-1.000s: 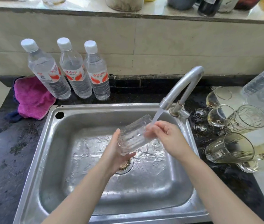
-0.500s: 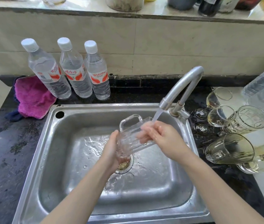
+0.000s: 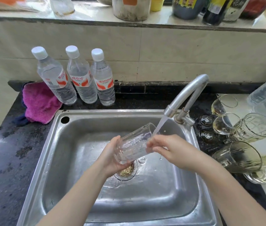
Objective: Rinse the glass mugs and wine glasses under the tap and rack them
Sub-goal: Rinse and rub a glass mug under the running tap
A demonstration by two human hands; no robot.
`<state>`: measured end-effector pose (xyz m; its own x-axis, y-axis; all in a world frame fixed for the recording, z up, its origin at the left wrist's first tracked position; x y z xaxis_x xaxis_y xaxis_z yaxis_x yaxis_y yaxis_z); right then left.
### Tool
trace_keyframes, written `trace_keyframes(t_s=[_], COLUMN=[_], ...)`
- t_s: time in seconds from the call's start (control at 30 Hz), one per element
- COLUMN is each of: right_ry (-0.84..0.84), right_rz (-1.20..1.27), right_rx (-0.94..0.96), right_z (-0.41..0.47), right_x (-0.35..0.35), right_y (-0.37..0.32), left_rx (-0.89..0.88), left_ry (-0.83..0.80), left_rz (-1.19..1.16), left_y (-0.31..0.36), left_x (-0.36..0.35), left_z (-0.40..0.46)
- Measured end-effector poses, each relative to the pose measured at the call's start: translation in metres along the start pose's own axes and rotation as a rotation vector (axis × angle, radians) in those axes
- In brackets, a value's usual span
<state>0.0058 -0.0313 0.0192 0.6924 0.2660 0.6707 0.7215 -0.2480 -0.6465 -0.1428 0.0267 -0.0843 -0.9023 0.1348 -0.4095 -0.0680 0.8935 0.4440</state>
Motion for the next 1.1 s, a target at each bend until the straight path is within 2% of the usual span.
trace_keyframes(t_s=[0.07,0.17,0.2,0.3,0.33,0.37,0.43,0.5,0.53,0.57,0.63,0.67,0.7,0.83,0.9,0.97,1.0,1.03,1.1], right_ry=[0.091,0.291,0.279,-0.004,-0.039,-0.017,0.138,0.289,0.289,0.22,-0.018,-0.073,-0.06,0.241,0.149,-0.063,-0.074,-0.03,0.154], right_rz=[0.094,0.392,0.362,-0.038,-0.084,-0.024,0.264,0.482,0.467,0.367,0.101,0.062,0.091,0.425,0.29,-0.062,-0.178,-0.208,0.003], right_rx=[-0.012,-0.001,0.021,0.053,0.033,0.014,-0.008,-0.023,-0.014,0.004,0.027,0.019,0.013,-0.03,0.024,0.053,0.034,0.009,-0.007], right_z=[0.002,0.002,0.0,-0.004,-0.004,-0.003,0.0,0.001,0.0,-0.001,-0.003,-0.003,-0.002,0.003,0.0,-0.002,-0.002,-0.001,0.002], right_x=[0.006,0.007,0.004,-0.006,-0.005,-0.002,0.006,0.007,0.005,0.003,-0.004,-0.004,-0.002,0.006,0.0,-0.008,-0.007,-0.003,0.002], right_y=[-0.003,-0.012,-0.015,-0.016,-0.011,-0.01,-0.014,-0.013,-0.012,-0.014,-0.014,-0.011,-0.011,-0.019,-0.023,-0.022,-0.016,-0.015,-0.02], left_rx=[-0.076,-0.231,-0.219,-0.039,0.002,0.007,-0.088,-0.188,-0.191,-0.163,-0.046,-0.007,0.0,-0.203,-0.126,0.043,0.067,0.044,-0.073], left_ry=[-0.04,-0.013,0.011,-0.012,-0.045,-0.083,-0.133,-0.106,-0.08,-0.054,-0.059,-0.08,-0.108,-0.128,-0.096,-0.094,-0.098,-0.108,-0.129], left_rz=[0.018,0.072,0.089,0.139,0.158,0.17,0.181,0.179,0.171,0.162,0.188,0.207,0.2,0.112,0.093,0.112,0.126,0.124,0.094], left_y=[-0.003,-0.001,0.001,0.004,0.003,0.001,0.0,0.002,0.004,0.006,0.006,0.003,0.0,-0.002,-0.002,-0.005,-0.006,-0.007,-0.007], left_x=[-0.004,-0.008,-0.007,-0.001,-0.001,-0.003,-0.009,-0.012,-0.012,-0.007,0.001,0.003,0.002,-0.007,-0.007,-0.002,-0.001,-0.001,-0.006], left_z=[0.0,0.002,0.002,-0.001,-0.004,-0.007,-0.005,-0.003,-0.001,0.001,0.002,0.001,-0.001,-0.001,-0.002,-0.004,-0.007,-0.008,-0.006])
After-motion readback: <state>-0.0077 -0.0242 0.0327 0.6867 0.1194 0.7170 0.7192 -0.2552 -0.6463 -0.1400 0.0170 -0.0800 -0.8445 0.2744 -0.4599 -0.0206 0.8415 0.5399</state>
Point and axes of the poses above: each hand's wrist, its own z-axis towards the middle knuckle, its own x-axis out of the back of the hand, y = z × x, the point moved 6 cm from there along z, towards the middle knuckle, and after that the axes turned 3 degrees about -x, right-handed, at the moved point
